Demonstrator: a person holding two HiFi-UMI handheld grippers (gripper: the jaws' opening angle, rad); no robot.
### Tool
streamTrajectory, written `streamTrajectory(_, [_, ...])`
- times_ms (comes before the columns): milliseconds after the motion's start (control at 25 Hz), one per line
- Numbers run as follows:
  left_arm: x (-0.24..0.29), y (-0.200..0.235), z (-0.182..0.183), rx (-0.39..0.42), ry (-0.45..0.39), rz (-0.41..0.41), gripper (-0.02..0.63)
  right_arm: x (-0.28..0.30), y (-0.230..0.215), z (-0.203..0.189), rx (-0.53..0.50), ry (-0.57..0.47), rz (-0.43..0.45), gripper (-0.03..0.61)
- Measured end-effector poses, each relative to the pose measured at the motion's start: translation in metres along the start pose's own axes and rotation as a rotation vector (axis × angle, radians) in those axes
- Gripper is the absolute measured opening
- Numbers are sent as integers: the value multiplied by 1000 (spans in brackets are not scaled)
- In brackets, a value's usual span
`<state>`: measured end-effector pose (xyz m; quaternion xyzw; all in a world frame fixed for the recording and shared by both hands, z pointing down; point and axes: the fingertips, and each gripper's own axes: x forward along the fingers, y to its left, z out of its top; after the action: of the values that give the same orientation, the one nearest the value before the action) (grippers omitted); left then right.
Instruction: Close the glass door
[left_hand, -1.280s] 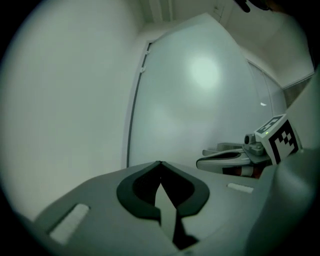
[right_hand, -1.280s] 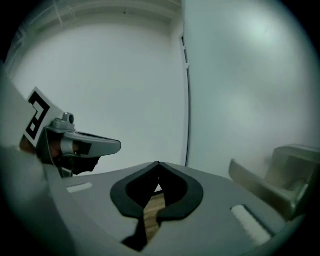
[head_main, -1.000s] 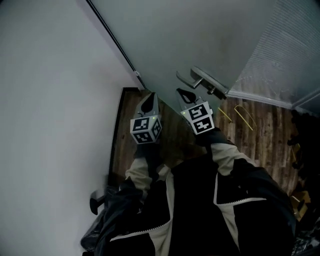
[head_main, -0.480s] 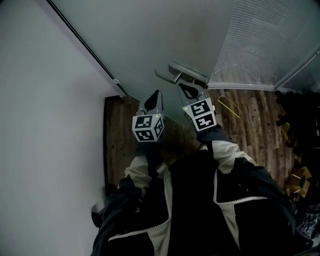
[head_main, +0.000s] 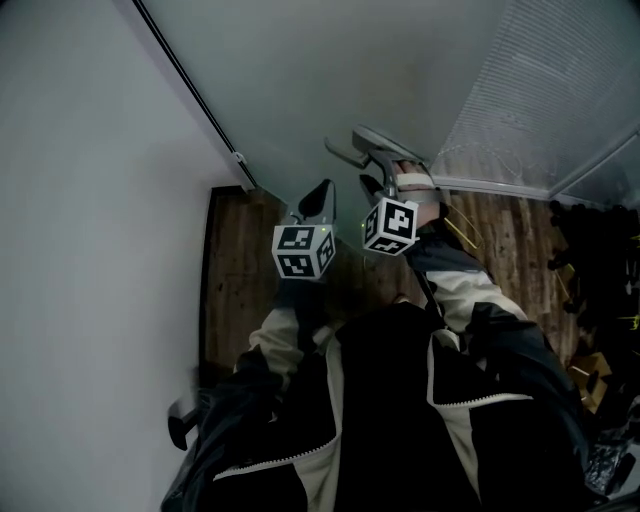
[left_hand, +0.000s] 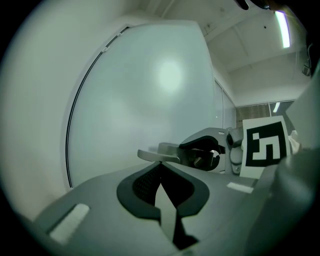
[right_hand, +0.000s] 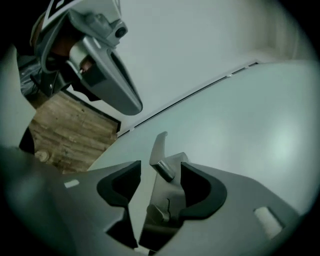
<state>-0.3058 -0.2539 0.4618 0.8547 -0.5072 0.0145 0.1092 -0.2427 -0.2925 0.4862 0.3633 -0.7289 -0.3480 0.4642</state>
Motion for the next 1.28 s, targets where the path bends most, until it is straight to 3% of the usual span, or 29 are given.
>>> streamTrajectory(280, [3,0,-1,5,4,1,-2,16,3,2,-145,31,8,256])
streamTrajectory(320, [4,0,-1,7,4,0,-2,18,3,2,-172,37,2,220])
streamTrajectory(360, [4,0,-1,8,3,-2,-2,21,4,2,-196,45,1,135])
streamTrajectory(400, [5,0,-1,8,2,-3,-2,23,5,1,-213,54,2,142])
streamTrajectory(840, [9,13,-3,-7,0,8,-2,43,-8,-17,-255,100,-22,146])
streamTrajectory(1280, [48,-7,5,-1,18,1,-2,78,-46,-66,-308,110,-39,141])
